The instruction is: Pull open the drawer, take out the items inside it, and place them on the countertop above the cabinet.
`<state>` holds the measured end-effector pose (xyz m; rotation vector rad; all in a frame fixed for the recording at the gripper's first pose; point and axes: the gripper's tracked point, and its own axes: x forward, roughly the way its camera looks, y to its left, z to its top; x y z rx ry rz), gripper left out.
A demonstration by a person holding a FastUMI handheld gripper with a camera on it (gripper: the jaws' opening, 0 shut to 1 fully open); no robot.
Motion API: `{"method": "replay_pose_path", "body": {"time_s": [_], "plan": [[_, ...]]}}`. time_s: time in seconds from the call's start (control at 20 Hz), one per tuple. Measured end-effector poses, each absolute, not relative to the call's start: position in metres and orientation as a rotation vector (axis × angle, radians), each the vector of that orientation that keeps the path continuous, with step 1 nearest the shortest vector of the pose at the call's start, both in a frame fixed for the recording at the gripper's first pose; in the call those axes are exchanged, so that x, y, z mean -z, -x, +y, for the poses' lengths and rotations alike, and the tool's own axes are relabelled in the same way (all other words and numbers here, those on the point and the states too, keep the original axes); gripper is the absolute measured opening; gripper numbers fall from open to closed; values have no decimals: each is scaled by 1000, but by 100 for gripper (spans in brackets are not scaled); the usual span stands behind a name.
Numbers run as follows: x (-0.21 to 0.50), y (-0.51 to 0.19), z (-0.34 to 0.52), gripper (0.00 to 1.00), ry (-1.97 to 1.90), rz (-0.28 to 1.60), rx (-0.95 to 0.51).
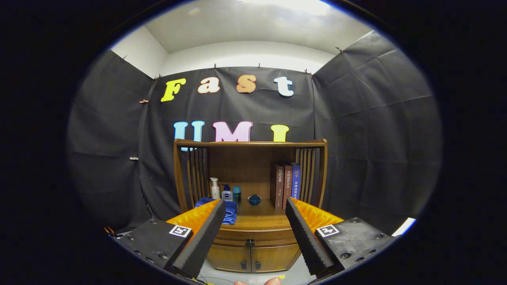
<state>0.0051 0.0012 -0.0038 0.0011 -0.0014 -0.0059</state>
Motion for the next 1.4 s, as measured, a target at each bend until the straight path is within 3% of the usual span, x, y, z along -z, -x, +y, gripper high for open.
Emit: {"method": "replay_pose_path", "body": {"time_s": [0.6, 0.9, 1.4], "plan": [[56, -66, 29, 99, -14, -48, -81], [130, -111, 29, 99, -18, -25, -67], [304, -179, -5, 99, -28, 192, 9]]}}
